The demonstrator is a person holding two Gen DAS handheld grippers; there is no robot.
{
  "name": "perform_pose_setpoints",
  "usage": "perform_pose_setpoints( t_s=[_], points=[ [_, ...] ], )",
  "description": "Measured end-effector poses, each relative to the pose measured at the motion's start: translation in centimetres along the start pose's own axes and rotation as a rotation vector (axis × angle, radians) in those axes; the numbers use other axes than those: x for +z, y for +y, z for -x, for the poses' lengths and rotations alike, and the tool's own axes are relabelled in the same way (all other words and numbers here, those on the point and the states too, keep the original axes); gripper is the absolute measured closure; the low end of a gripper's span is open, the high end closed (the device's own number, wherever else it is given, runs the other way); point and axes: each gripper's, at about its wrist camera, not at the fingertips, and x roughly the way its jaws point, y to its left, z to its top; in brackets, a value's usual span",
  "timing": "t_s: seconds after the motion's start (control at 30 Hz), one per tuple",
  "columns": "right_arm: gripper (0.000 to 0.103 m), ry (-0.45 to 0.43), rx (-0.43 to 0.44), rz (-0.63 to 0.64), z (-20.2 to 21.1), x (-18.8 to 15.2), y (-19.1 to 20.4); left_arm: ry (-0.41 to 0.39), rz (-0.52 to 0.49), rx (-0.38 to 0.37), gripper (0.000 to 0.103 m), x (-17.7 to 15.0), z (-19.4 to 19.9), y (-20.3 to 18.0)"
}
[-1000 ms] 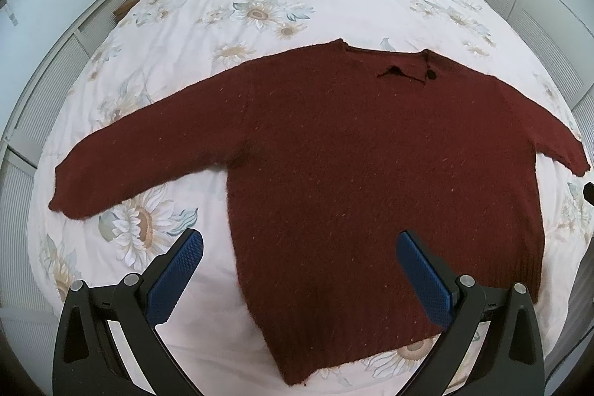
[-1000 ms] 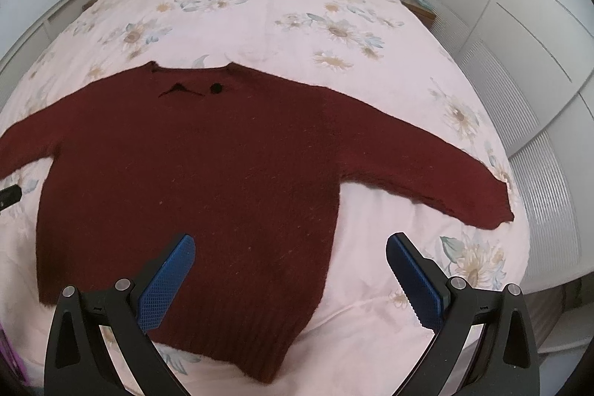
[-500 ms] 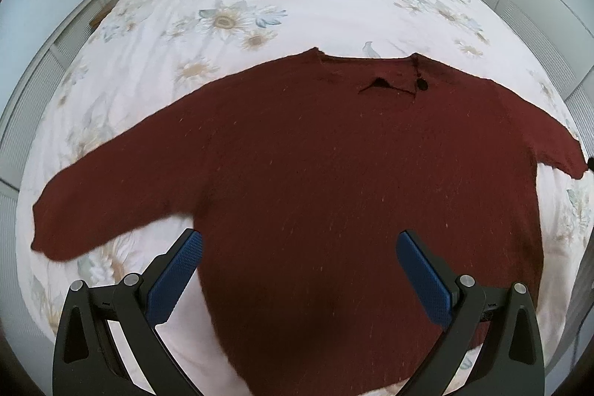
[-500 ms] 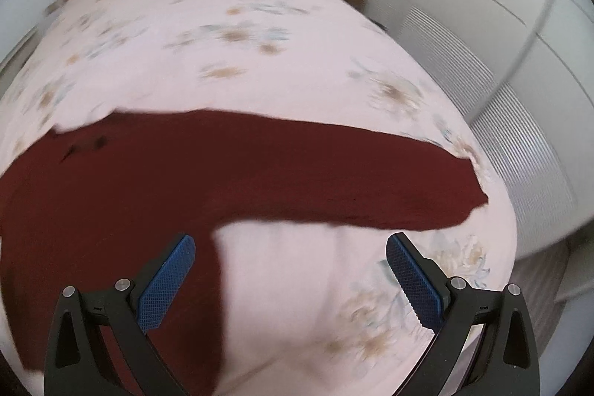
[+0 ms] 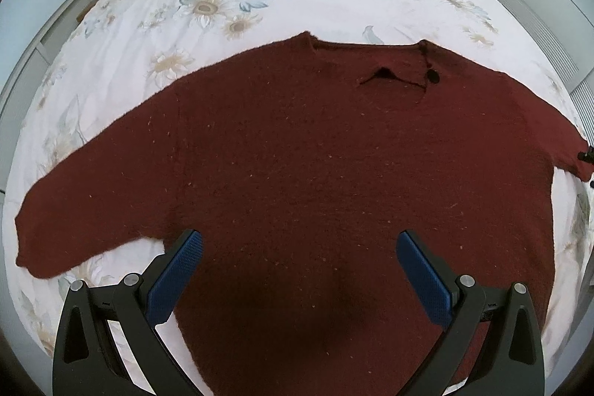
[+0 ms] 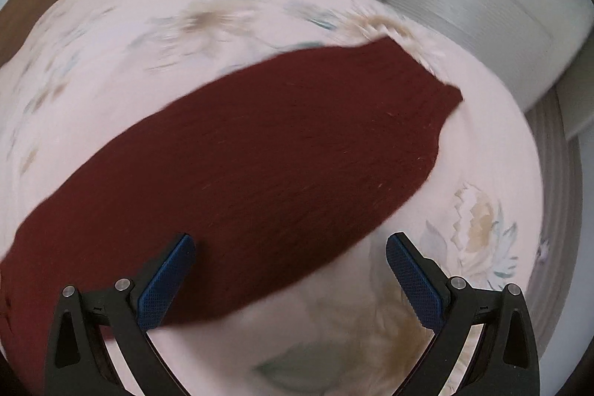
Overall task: Fold small clothes
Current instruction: 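Grasp the sweater sleeve cuff nearest the right gripper with the right gripper, then fold the held sleeve across the sweater body with the right gripper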
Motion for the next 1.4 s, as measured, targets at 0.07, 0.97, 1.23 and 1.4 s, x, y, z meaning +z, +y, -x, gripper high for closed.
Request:
perform_pose_setpoints(
  t_s=[0.07, 0.97, 1.23, 1.4],
  points=[
    [0.000, 0.015, -0.003, -0.035, -0.8, 0.2, -0.9, 0.016, 0.017, -0.008, 0.001, 0.1, -0.7, 0.5],
    [0.088, -0.263, 0.252, 0.385, 17.7, -0.4, 14.3, -0.038, 0.075, -0.016, 0.001, -0.3, 1.4, 4.8],
    [0.088, -0.283, 0.361, 0.584, 23.0, -5.3, 25.7, -0.083, 0.047, -0.018, 0.001, -0.7, 2.6, 5.9],
    [0.088, -0.247, 0.437, 0.678, 24.2, -8.9, 31.7, -0.085, 0.047, -0.014, 0.001, -0.5, 2.3, 6.7]
  ],
)
